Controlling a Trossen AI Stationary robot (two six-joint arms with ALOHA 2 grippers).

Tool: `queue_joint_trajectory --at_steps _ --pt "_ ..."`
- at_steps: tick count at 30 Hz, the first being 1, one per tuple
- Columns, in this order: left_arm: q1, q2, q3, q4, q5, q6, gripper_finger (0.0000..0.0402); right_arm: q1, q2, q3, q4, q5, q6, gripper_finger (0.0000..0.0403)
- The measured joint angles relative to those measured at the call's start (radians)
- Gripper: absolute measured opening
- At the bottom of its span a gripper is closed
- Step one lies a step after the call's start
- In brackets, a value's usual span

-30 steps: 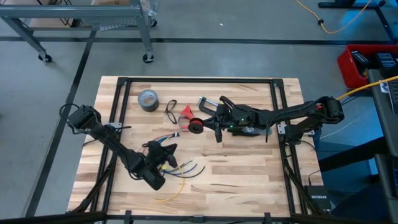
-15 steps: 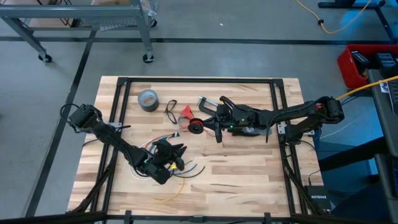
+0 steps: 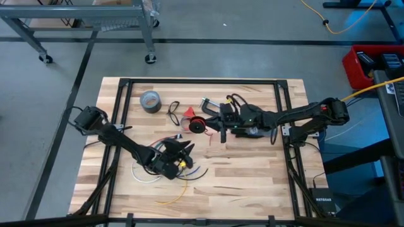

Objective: Coil cords
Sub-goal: Coil the orange wire on the spool

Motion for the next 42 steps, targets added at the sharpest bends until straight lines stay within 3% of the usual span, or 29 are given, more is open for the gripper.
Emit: queue_joint_trajectory --at_steps 11,20,24,30,42 --pt "0.057 0.133 0.000 0.344 0.001 0.318 0.0114 0.000 0.000 0.000 0.132 -0.050 0.015 0.0005" --pt "0.124 0.230 0.002 0.586 0.124 0.506 0.0114 0.000 0.000 0.000 0.188 -0.057 0.015 0.0005" --pt "0.152 0.250 0.002 0.625 0.141 0.501 0.0114 0.000 0.000 0.000 0.195 -0.074 0.015 0.0005" --pt "0.195 0.254 0.002 0.639 0.268 0.500 0.0114 0.000 0.000 0.000 0.212 -0.077 0.015 0.0005" --pt "0.240 0.254 0.002 0.645 0.334 0.506 0.0102 0.000 0.000 0.000 0.215 -0.085 0.015 0.0005"
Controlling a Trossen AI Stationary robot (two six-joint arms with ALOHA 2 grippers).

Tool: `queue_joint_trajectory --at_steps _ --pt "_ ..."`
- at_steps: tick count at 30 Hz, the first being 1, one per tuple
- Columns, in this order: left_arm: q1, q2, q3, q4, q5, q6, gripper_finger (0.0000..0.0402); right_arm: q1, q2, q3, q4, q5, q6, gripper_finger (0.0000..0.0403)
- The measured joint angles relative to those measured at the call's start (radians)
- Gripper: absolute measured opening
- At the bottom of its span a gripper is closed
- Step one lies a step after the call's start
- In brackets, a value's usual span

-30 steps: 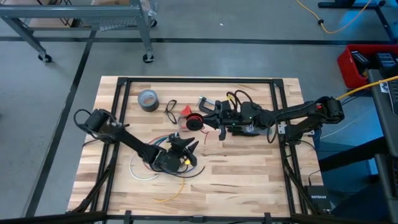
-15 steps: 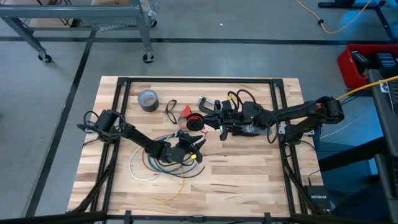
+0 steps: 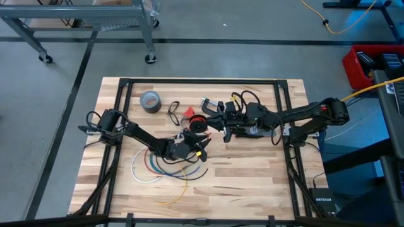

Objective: Coil cords
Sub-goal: Coil the orange wire on the spool

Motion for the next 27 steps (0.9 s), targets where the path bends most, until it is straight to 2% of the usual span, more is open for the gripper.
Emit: queue_joint_trajectory --at_steps 8,14,23,27 --pt "0.000 0.000 0.000 -0.009 0.000 -0.001 0.0059 0.000 0.000 0.000 0.004 0.000 0.000 0.0005" --pt "-0.005 0.000 0.000 -0.015 -0.001 -0.021 0.0009 0.000 0.000 0.000 0.005 -0.021 0.000 0.0005" --pt "-0.033 -0.009 0.000 -0.042 -0.004 -0.134 0.0004 0.000 -0.002 0.000 -0.013 -0.057 0.000 0.0005" --pt "-0.054 -0.060 0.000 -0.158 -0.022 -0.224 0.0003 0.000 -0.009 0.000 -0.106 -0.084 0.000 0.0005"
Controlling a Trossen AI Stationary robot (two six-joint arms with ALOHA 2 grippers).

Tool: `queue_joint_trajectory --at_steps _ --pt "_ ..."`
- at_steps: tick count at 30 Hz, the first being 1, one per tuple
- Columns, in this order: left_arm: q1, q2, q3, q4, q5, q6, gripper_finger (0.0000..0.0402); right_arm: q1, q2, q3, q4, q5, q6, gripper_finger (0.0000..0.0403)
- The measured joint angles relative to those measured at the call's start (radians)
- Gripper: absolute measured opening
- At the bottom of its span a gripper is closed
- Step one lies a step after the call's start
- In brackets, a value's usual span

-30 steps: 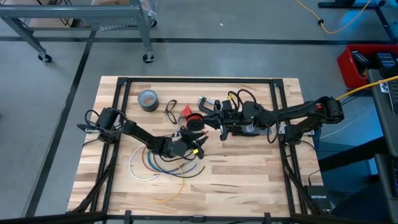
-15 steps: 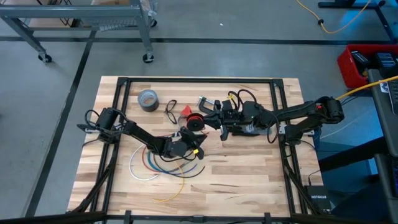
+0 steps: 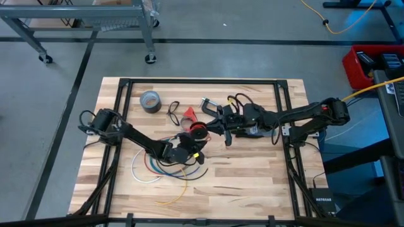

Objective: Coil cords
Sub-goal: Coil the orange wire on the spool

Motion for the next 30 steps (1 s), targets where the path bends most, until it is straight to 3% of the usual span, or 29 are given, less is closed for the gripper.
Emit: queue_joint_trajectory --at_steps 8,14,25,30 --pt "-0.047 -0.193 0.000 -0.550 0.049 -0.308 0.0001 0.000 -0.053 0.000 -0.316 -0.038 -0.043 0.0005" --pt "-0.068 -0.309 0.000 -0.811 0.078 -0.434 0.0001 0.000 -0.059 0.000 -0.411 -0.029 -0.070 0.0005" --pt "-0.063 -0.468 0.000 -1.007 0.090 -0.492 0.0000 0.000 -0.060 0.000 -0.647 -0.025 -0.096 0.0005" --pt "-0.064 -0.519 0.000 -1.002 0.090 -0.487 0.0000 0.000 -0.060 0.000 -0.728 0.056 -0.107 0.0005"
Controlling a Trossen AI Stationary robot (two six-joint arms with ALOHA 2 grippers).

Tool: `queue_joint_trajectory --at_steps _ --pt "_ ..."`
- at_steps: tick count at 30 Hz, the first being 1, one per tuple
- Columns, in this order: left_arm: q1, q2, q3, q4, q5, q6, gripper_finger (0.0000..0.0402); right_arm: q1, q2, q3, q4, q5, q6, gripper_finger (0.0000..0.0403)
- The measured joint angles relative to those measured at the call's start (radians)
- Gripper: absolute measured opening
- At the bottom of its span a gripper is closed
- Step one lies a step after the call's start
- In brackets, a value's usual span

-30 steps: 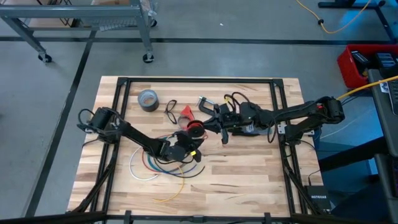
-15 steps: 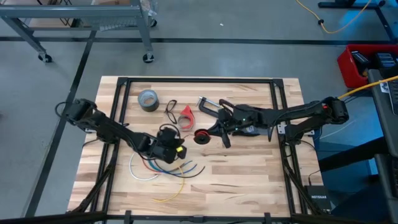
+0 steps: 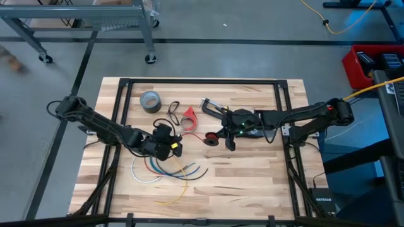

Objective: Coil cords
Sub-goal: Coil the orange wire on the spool

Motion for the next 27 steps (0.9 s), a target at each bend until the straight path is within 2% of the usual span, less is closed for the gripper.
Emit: queue_joint_trajectory --at_steps 6,11,20,27 --pt "0.000 -0.017 0.000 0.024 0.007 -0.006 0.0000 0.000 0.000 0.000 -0.054 0.126 -0.001 0.0005" --pt "0.010 -0.017 0.000 0.111 0.010 0.014 0.0000 0.000 0.000 0.000 -0.082 0.211 -0.001 0.0005" --pt "0.118 -0.017 0.000 0.356 0.012 0.143 0.0000 0.000 0.000 0.000 -0.108 0.293 0.000 0.0005" --pt "0.201 0.030 0.000 0.584 0.089 0.259 0.0000 0.000 0.000 0.000 -0.090 0.329 0.000 0.0005"
